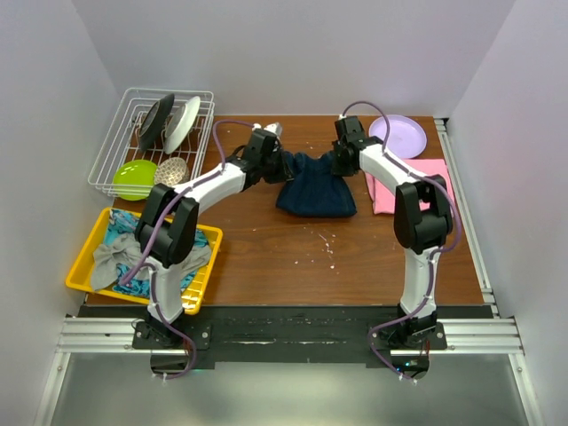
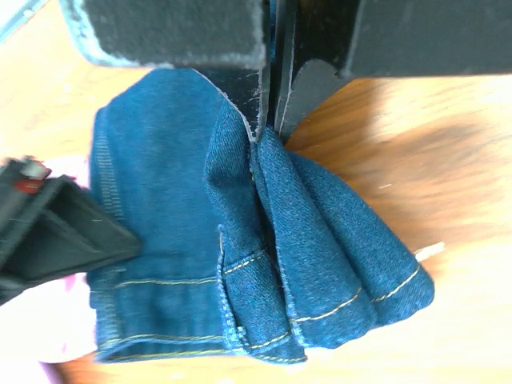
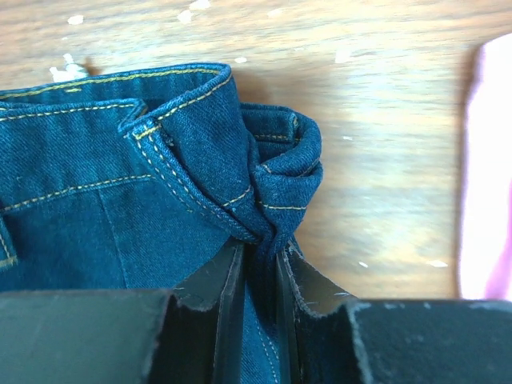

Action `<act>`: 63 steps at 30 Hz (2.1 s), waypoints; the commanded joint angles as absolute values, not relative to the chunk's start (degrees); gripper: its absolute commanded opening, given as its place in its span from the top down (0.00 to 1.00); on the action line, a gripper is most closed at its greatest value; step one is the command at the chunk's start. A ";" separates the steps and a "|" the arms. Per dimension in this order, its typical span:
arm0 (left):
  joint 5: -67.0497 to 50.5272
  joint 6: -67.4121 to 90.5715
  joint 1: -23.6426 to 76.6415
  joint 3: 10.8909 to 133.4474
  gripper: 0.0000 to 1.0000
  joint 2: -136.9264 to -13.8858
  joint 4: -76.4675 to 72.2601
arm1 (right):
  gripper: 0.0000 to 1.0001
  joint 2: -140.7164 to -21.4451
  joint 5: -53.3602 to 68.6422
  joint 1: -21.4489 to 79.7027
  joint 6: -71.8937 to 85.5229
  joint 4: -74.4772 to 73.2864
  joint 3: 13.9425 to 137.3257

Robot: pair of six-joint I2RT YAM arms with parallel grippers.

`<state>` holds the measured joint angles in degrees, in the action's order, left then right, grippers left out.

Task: Fold and stack the mixed laundry pile
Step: Pick up the skirt from the center of the board, then place the skirt at the corner of the board.

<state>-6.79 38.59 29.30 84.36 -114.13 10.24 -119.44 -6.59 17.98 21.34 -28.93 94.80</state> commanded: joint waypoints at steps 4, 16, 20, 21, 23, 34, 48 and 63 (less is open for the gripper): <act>-9.31 40.08 32.87 93.41 1.00 -112.50 12.39 | 1.00 -111.89 -15.72 17.93 16.97 -36.46 101.42; -8.62 42.71 39.98 104.22 1.00 -119.08 9.32 | 1.00 -109.07 -20.30 10.47 15.20 -40.78 104.86; -8.35 43.94 42.62 109.85 1.00 -123.57 8.09 | 1.00 -107.32 -23.20 6.51 16.87 -39.64 102.67; -8.26 44.29 42.97 110.73 1.00 -125.14 7.04 | 1.00 -107.05 -23.20 5.72 17.22 -39.55 102.48; -8.96 45.61 43.94 112.76 1.00 -126.82 5.46 | 1.00 -106.96 -22.94 3.35 18.37 -39.20 102.30; -8.44 49.30 49.56 120.76 1.00 -138.60 -8.69 | 1.00 -108.90 -25.75 -3.42 20.48 -40.43 104.06; -7.82 53.70 50.27 132.44 1.00 -150.55 -14.68 | 1.00 -114.43 -28.03 -7.82 18.81 -40.69 107.22; -4.13 53.88 49.14 125.53 0.51 -149.69 -22.49 | 0.09 -119.80 -27.25 -9.58 20.74 -44.64 116.18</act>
